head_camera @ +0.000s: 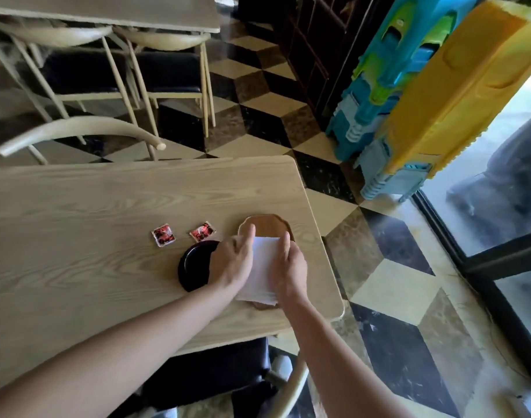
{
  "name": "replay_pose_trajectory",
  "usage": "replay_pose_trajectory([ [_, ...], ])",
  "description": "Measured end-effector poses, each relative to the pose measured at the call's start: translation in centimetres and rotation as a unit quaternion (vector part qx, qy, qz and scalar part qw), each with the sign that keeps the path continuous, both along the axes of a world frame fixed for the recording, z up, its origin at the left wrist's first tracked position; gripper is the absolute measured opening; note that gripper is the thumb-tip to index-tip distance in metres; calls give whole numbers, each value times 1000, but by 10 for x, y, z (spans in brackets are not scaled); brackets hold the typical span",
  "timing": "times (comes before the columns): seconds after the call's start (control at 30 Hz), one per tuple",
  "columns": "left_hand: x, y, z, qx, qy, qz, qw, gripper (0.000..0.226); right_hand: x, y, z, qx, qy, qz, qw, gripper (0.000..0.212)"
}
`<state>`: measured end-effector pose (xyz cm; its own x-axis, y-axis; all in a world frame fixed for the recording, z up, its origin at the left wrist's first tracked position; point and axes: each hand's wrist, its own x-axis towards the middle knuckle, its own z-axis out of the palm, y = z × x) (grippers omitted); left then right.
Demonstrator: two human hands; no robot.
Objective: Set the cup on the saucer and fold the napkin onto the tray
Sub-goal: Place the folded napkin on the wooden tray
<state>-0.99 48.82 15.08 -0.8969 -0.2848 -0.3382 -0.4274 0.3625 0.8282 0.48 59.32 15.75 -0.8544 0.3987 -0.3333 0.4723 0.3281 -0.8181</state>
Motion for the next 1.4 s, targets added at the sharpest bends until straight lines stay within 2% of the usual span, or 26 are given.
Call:
replay_pose_trajectory([
  [0.13, -21, 42, -32, -61, 19, 52, 997, 63, -29, 47, -23, 61, 16, 75, 995, 56],
  [0.23, -40, 60, -48, -45, -19, 121, 991, 70, -56, 68, -44, 78, 36, 92, 992, 55],
  [0.3, -53, 71, -56, 50, -81, 179, 979, 69, -70, 72, -56, 59, 2, 86, 995, 57],
  [0.37, -63, 77, -65, 171, -144, 230, 947, 62, -79, 73, -68, 20, -36, 67, 997, 58],
  [0.43, -68, 79, -74, 184, -163, 211, 946, 60, -86, 74, -83, -3, -62, 45, 997, 57],
  [0.57, -68, 83, -93, 18, -148, 113, 982, 59, -98, 84, -104, -9, -105, 19, 994, 56],
  [0.63, -68, 84, -103, -66, -93, 73, 991, 55, -110, 86, -113, -30, -135, 31, 990, 57],
  [0.73, -76, 82, -124, -70, -14, 73, 995, 35, -128, 85, -126, -22, -150, 102, 983, 53],
  [0.83, -93, 81, -145, -82, -2, 124, 989, 34, -137, 82, -140, 29, -114, 193, 974, 39],
  [0.93, -106, 79, -163, -70, 8, 143, 987, 27, -147, 80, -152, 69, -74, 242, 965, 28],
  [1.0, -108, 76, -174, -80, 34, 126, 988, 18, -154, 76, -160, 95, -49, 256, 961, 29],
  [1.07, -108, 74, -180, -118, 68, 79, 988, 25, -157, 74, -167, 117, -22, 265, 957, 36],
  [1.17, -102, 75, -179, -180, 105, -5, 978, 41, -152, 75, -168, 140, 11, 292, 946, 45],
  [1.23, -97, 76, -173, -247, 92, -65, 963, 52, -149, 78, -163, 156, -1, 309, 938, 54],
  [1.33, -92, 72, -171, -390, 40, -127, 911, 53, -141, 82, -159, 217, -32, 350, 911, 66],
  [1.4, -89, 69, -174, -428, 36, -147, 891, 51, -134, 85, -161, 261, -33, 382, 886, 64],
])
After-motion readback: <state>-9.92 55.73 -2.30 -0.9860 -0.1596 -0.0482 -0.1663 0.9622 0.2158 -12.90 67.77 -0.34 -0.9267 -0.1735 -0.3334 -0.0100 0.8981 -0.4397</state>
